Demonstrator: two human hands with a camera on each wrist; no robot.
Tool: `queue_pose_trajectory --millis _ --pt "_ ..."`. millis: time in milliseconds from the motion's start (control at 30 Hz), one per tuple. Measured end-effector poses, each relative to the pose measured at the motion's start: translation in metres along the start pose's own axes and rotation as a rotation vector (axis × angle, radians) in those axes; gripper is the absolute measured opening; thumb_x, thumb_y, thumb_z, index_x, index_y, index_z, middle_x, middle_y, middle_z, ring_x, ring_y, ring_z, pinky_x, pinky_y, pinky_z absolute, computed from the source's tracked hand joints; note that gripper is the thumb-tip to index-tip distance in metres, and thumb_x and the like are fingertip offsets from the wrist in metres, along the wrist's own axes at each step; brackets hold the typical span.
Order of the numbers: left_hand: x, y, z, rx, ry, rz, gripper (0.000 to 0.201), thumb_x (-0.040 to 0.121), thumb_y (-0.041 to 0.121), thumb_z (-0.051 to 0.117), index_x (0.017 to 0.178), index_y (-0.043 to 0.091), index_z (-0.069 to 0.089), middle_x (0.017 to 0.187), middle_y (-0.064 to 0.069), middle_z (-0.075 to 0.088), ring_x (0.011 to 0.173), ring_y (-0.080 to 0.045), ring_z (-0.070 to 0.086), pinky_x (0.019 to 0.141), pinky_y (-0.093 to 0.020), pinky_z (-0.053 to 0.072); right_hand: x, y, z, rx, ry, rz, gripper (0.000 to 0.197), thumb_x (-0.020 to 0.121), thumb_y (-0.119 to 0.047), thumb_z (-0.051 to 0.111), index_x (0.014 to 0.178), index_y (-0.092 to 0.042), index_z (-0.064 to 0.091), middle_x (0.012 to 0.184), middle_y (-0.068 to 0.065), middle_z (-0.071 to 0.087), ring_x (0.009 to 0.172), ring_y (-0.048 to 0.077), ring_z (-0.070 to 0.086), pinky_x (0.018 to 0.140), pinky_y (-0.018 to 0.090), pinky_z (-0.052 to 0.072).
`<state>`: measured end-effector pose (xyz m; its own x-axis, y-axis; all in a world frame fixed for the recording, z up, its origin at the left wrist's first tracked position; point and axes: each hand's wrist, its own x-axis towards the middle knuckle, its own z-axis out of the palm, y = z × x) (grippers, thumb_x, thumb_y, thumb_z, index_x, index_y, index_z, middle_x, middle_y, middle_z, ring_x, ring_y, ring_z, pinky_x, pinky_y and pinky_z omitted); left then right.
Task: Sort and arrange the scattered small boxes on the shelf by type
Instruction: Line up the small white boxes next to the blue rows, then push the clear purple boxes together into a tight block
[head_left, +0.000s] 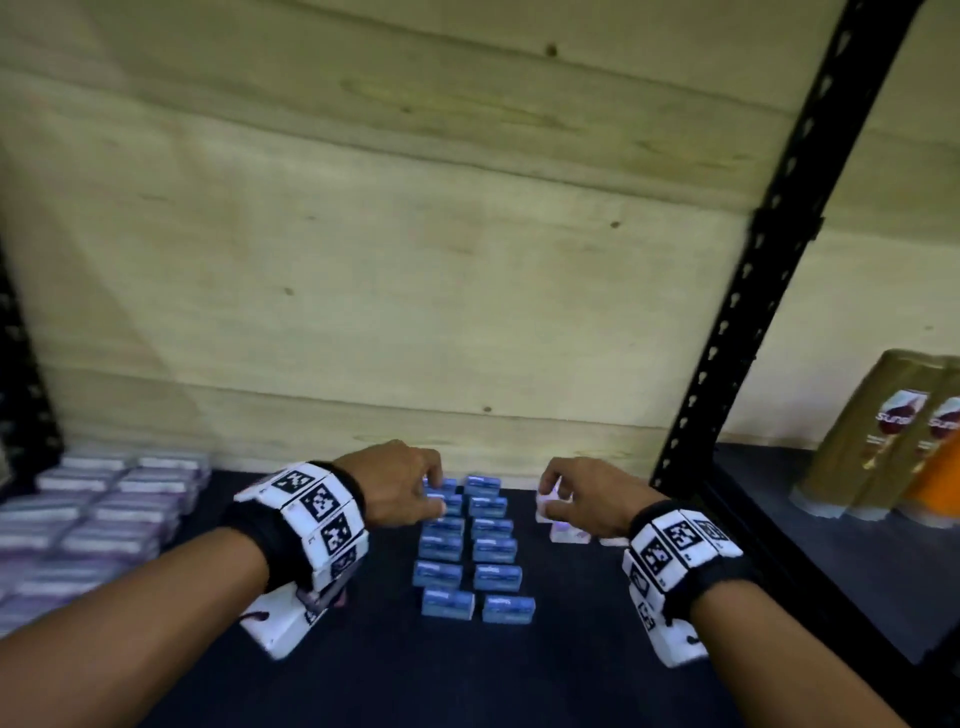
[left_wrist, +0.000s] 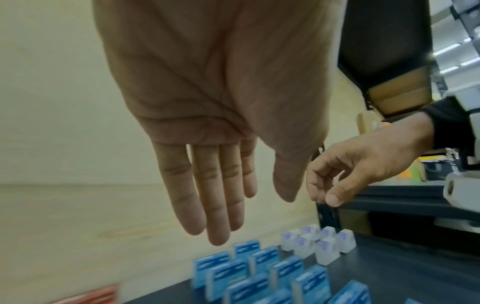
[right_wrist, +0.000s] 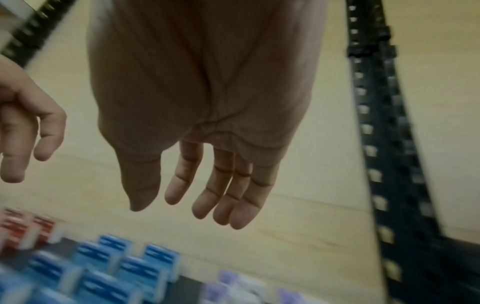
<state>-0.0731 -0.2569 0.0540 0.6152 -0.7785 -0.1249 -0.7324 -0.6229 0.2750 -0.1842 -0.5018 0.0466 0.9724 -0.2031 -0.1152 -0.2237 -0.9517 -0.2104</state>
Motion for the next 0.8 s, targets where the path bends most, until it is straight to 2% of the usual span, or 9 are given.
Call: queue_pose_trajectory --millis 100,300,367,433,533,633,700,800 --pt "-0.053 -0.049 -0.009 -0.021 0.063 -0.123 0.028 0.088 0.05 0.058 0.107 0.03 0.056 0.101 0.009 0.068 0.089 -0.012 0.063 0.085 -0.031 0.052 0.023 -0.066 0.008 -0.017 -0.026 -0.145 0.017 0.09 -0.04 0.065 0.102 -0.03 0.057 0.097 -0.007 0.059 0.089 0.015 0.056 0.079 0.029 0.046" --pt "-0.147 -0.133 -0.029 -0.042 0.227 -0.341 0.021 0.087 0.05 0.06 0.098 0.033 0.06 0.09 0.016 0.067 0.083 -0.007 0.062 0.079 -0.028 0.051 0.045 -0.205 0.038 -0.035 -0.091 -0.419 0.021 0.093 -0.035 0.063 0.11 -0.022 0.059 0.096 -0.006 0.058 0.088 0.014 0.054 0.072 0.027 0.039" --pt "-0.177 -0.157 -0.032 -0.043 0.262 -0.413 0.019 0.087 0.049 0.06 0.097 0.033 0.061 0.091 0.017 0.067 0.084 -0.006 0.062 0.079 -0.027 0.051 0.048 -0.245 0.048 -0.026 -0.116 -0.496 0.023 0.093 -0.034 0.063 0.112 -0.022 0.059 0.102 -0.003 0.061 0.09 0.015 0.054 0.074 0.028 0.042" --pt "-0.203 -0.176 -0.031 -0.026 0.27 -0.471 0.016 0.089 0.047 0.058 0.097 0.033 0.061 0.093 0.019 0.065 0.085 -0.006 0.06 0.081 -0.027 0.05 0.051 -0.278 0.059 -0.007 -0.137 -0.552 0.025 0.093 -0.034 0.064 0.113 -0.02 0.06 0.1 -0.004 0.061 0.089 0.015 0.054 0.076 0.027 0.042" --pt "-0.235 -0.202 -0.023 -0.009 0.268 -0.538 0.013 0.09 0.046 0.055 0.095 0.036 0.062 0.095 0.018 0.065 0.087 -0.006 0.059 0.082 -0.027 0.05 0.052 -0.318 0.075 0.009 -0.164 -0.628 0.022 0.092 -0.034 0.065 0.108 -0.02 0.061 0.094 -0.006 0.059 0.086 0.015 0.055 0.075 0.026 0.041" --pt "-0.255 -0.223 -0.01 -0.011 0.245 -0.579 0.014 0.09 0.043 0.055 0.098 0.036 0.064 0.098 0.014 0.064 0.087 -0.007 0.06 0.081 -0.025 0.049 0.05 -0.347 0.09 0.003 -0.202 -0.665 0.02 0.092 -0.034 0.063 0.108 -0.021 0.062 0.098 -0.004 0.064 0.092 0.016 0.06 0.079 0.027 0.046" --pt "-0.263 -0.23 -0.003 -0.027 0.234 -0.588 0.016 0.091 0.042 0.055 0.102 0.036 0.066 0.101 0.012 0.063 0.088 -0.007 0.059 0.083 -0.026 0.05 0.048 -0.36 0.1 0.0 -0.228 -0.675 0.021 0.092 -0.035 0.064 0.109 -0.023 0.063 0.104 -0.002 0.067 0.097 0.018 0.062 0.087 0.031 0.051" --pt "-0.267 -0.236 0.004 -0.053 0.231 -0.577 0.018 0.093 0.042 0.055 0.107 0.035 0.065 0.106 0.01 0.061 0.093 -0.008 0.059 0.083 -0.026 0.049 0.048 -0.371 0.109 -0.008 -0.248 -0.692 0.023 0.089 -0.037 0.066 0.108 -0.023 0.063 0.103 0.0 0.066 0.094 0.018 0.061 0.088 0.036 0.053"
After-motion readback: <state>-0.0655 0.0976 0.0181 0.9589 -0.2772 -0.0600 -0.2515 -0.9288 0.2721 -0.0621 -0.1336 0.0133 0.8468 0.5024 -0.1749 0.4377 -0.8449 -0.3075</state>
